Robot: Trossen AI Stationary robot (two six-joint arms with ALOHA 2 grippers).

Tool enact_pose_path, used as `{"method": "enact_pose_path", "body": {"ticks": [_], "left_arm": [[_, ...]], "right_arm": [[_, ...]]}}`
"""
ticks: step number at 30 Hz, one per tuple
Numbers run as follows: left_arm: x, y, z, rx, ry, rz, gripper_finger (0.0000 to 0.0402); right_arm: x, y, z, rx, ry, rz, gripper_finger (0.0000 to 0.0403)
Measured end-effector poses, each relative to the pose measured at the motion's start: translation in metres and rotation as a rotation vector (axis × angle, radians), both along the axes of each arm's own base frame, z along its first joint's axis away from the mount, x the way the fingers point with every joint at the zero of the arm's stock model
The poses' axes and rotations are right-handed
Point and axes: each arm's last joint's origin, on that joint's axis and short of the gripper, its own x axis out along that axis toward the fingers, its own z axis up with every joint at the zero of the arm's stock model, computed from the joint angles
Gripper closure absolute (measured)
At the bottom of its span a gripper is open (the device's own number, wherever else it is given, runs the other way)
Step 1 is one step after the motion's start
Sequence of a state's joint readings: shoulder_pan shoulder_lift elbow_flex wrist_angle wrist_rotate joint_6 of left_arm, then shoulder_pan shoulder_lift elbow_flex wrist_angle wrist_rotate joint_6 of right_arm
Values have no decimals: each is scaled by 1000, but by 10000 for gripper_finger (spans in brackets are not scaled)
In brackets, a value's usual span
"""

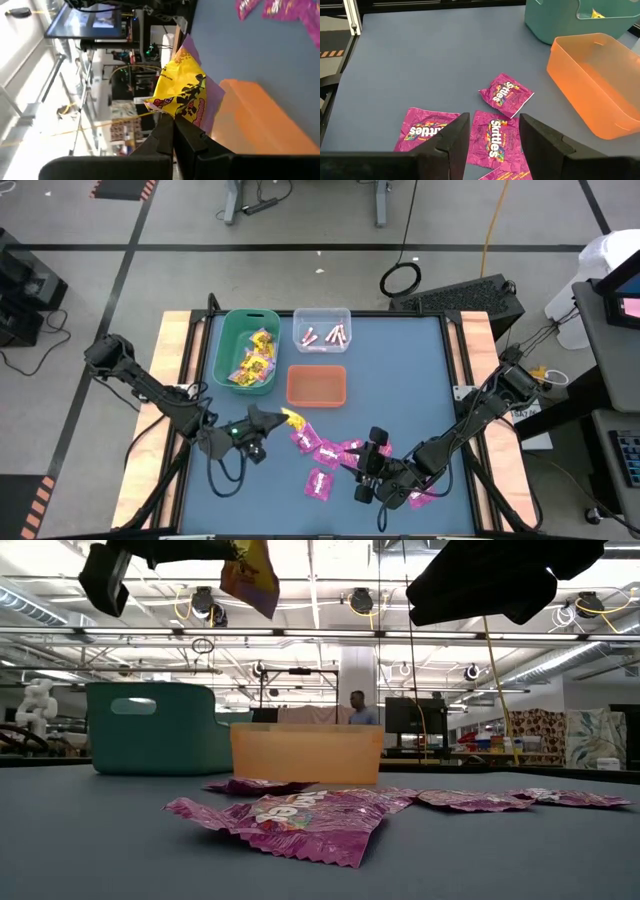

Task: Sort candy
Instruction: Put the yellow candy into the green bin

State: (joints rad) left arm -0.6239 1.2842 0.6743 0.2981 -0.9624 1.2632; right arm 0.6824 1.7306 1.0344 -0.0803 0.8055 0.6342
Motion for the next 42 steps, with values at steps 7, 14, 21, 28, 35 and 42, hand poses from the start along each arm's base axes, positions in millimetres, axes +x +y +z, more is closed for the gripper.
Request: {"method": "enact_pose_path", "body": {"ticks": [7,14,21,28,35,42], "left_arm": [[0,0,0,49,18,-9,398],[0,0,0,48,18,-8,398],[1,0,4,-156,-89,25,398],[2,1,12,-500,-306,143,398],[1,6,20,-862,-606,325,398],[5,15,20,-1172,-795,381,398]], "right_arm": [[0,0,0,0,0,0,241],[0,0,0,-1,0,0,241],[0,0,0,-1,0,0,241],[0,0,0,0,0,0,241],[0,0,0,0,0,-1,241],[0,0,0,0,0,-1,241]]}}
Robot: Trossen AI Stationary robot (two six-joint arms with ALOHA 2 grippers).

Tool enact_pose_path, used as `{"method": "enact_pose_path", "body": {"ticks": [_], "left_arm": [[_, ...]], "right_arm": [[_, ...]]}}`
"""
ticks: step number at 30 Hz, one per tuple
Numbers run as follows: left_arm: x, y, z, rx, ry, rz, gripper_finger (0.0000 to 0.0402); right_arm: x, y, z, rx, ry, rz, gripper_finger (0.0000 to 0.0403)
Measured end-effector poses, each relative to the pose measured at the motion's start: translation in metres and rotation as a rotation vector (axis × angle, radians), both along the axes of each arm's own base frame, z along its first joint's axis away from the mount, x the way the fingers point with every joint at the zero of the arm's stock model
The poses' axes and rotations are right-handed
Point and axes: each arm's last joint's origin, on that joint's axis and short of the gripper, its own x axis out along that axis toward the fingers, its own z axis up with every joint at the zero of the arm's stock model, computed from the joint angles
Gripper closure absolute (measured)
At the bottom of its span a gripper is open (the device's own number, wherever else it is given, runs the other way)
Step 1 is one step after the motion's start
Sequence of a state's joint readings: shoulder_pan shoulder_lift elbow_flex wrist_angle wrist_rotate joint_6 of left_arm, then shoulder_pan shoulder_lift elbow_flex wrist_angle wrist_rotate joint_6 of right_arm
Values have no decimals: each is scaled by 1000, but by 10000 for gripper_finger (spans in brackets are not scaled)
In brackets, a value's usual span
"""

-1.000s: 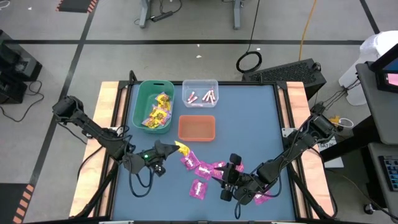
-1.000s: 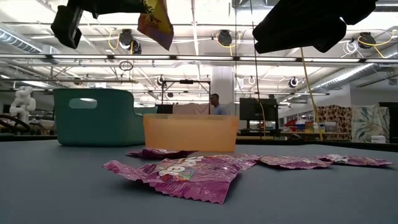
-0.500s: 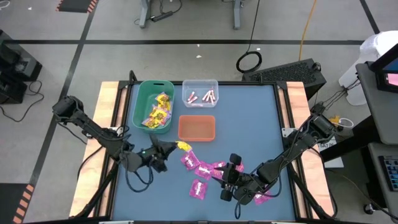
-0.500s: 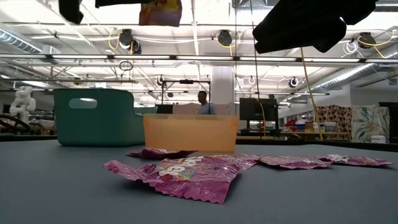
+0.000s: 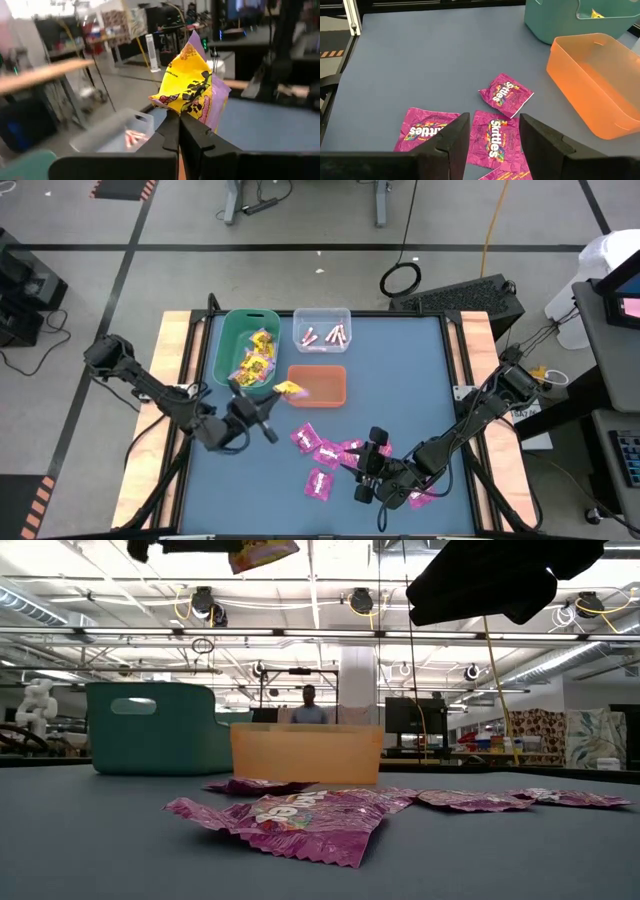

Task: Sort candy
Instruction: Put the yellow candy into the green bin

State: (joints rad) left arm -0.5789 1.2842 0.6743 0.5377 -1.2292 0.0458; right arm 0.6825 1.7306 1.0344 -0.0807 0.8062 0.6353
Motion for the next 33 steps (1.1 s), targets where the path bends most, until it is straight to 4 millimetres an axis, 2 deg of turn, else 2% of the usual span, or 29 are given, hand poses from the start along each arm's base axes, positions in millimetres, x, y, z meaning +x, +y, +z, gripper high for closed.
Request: {"method": "enact_pose_path", "body": {"ticks": [4,11,15,20,25,29,33], "left_arm": [[2,2,0,-51,-33,-27,398],[2,3,-1,32,40,-36,398],[-1,12,1,84,99,-14,398],[-12,34,13,98,133,47,398],[-32,65,25,47,142,123,398],[-49,93,23,-82,170,128,398],[-61,111,15,-217,212,146,398]], "right_arm": [[0,0,0,0,0,0,241],[0,0,0,0,0,0,241],[0,0,0,1,0,-1,241],[0,0,0,1,-1,0,241],[0,0,0,0,0,0,241],[0,0,0,-2,2,1,241],[0,0,0,-3,3,1,241]]}}
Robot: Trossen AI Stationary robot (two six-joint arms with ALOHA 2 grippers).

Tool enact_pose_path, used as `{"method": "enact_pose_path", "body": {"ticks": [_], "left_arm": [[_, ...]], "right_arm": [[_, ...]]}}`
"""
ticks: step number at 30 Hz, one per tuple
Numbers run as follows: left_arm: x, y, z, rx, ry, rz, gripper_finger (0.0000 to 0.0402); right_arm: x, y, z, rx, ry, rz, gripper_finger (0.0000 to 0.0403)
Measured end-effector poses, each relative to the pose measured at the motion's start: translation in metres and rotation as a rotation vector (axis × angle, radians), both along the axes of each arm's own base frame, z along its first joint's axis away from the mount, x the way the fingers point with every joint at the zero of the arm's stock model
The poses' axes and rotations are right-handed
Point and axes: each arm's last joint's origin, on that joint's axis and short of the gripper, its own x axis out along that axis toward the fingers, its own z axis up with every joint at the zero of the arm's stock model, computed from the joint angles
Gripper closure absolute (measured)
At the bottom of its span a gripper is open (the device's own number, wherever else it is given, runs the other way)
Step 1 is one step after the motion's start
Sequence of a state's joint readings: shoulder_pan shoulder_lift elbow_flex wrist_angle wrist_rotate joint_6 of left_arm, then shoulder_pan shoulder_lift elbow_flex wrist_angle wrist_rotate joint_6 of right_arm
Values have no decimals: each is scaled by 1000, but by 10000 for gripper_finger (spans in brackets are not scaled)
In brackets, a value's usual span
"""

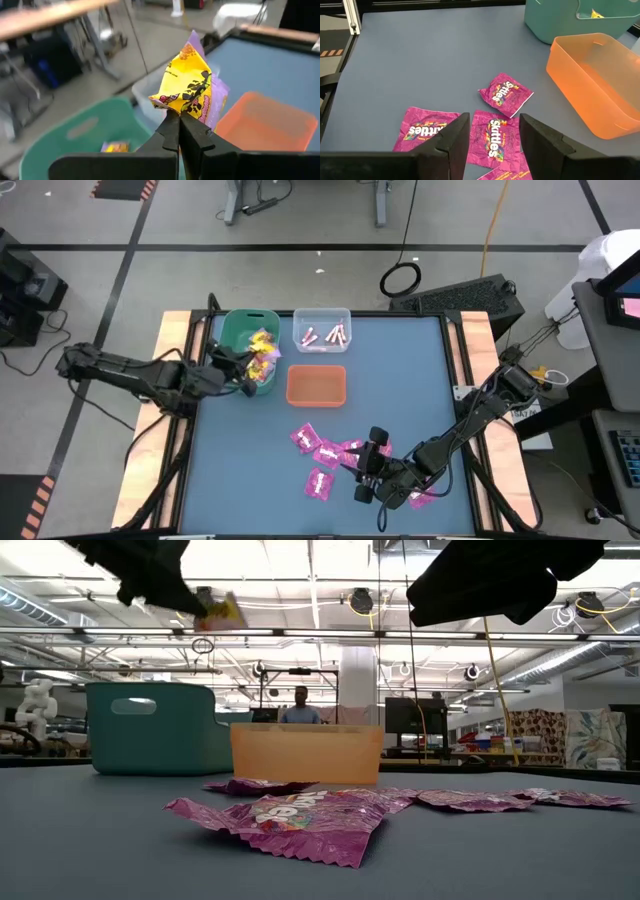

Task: Sort candy
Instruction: Put the yellow candy into the green bin

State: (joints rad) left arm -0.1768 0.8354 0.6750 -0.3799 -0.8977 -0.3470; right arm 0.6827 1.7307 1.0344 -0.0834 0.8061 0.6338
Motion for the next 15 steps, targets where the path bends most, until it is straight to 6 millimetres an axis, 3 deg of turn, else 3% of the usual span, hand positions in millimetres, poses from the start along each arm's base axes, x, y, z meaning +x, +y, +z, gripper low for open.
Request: {"method": "enact_pose_path", "body": {"ticks": [10,15], "left_arm": [[-13,35,-28,-155,65,294,398],[-12,46,-39,-228,106,309,398]], "right_arm": [[0,0,0,-2,1,1,241],[0,0,0,-3,2,1,241]]}}
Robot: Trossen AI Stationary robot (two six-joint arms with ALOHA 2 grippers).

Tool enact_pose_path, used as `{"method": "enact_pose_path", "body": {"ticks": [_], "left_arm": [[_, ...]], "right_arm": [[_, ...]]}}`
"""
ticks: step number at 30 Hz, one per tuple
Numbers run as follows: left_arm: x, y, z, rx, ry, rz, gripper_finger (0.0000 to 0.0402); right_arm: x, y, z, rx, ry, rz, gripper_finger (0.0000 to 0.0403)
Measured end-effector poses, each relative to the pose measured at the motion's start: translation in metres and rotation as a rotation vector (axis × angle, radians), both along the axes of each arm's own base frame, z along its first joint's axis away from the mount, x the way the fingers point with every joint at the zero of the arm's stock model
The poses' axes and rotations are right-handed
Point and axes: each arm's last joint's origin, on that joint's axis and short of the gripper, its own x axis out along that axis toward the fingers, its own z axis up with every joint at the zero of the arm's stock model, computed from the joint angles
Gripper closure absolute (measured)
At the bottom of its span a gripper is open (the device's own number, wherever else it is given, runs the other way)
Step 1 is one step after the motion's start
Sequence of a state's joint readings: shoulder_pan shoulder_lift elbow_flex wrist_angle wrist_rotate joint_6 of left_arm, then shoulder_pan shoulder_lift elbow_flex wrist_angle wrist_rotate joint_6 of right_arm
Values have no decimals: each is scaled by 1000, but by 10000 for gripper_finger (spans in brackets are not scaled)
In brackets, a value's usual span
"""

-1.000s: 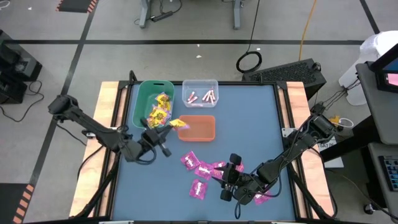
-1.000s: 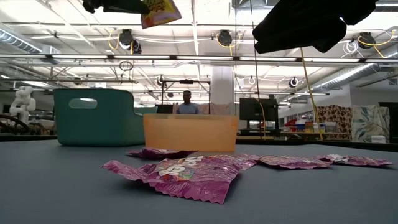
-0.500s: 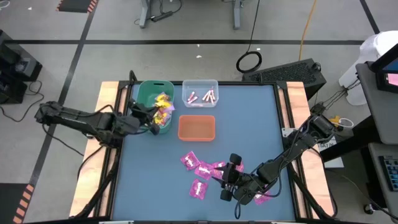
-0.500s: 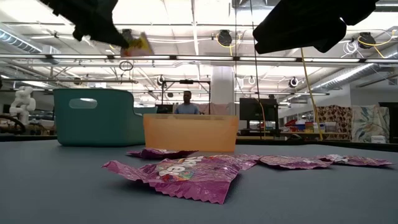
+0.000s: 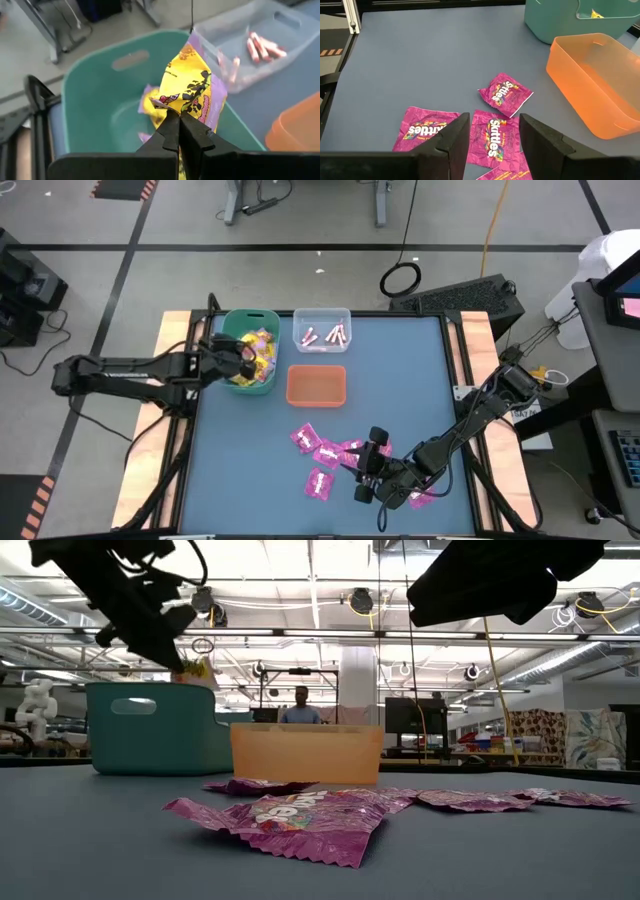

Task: Sort candy
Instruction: Put the yellow candy into the green bin, then put the violet candy into the orange bin

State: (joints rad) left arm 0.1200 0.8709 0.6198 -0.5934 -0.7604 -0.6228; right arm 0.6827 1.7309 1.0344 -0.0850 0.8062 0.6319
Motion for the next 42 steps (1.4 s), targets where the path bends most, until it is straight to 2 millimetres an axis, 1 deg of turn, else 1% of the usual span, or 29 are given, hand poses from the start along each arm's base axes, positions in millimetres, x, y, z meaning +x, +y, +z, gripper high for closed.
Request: {"method": "enact_pose_path", "body": {"ticks": [4,11,17,20,26,29,33,37,42], "left_arm": [[4,5,-6,-51,34,-13,398],[15,15,-24,-117,143,-8,398],[23,20,-34,-132,181,7,394],[24,22,-34,-139,169,11,373],[24,24,-34,-145,177,-2,306],[26,23,-25,-135,163,-42,278],[28,16,0,-103,101,-150,258],[28,0,27,-68,-26,-278,254],[30,-27,43,-58,-156,-486,254]], "right_arm": [[0,0,0,0,0,0,241],[0,0,0,2,0,-1,241],[0,0,0,1,2,-1,241],[0,0,0,1,2,-1,241],[0,0,0,9,-1,-5,241],[0,1,0,30,6,9,241],[-2,2,2,106,48,62,241],[-9,0,18,210,76,143,241],[-21,2,27,195,112,182,241]]}}
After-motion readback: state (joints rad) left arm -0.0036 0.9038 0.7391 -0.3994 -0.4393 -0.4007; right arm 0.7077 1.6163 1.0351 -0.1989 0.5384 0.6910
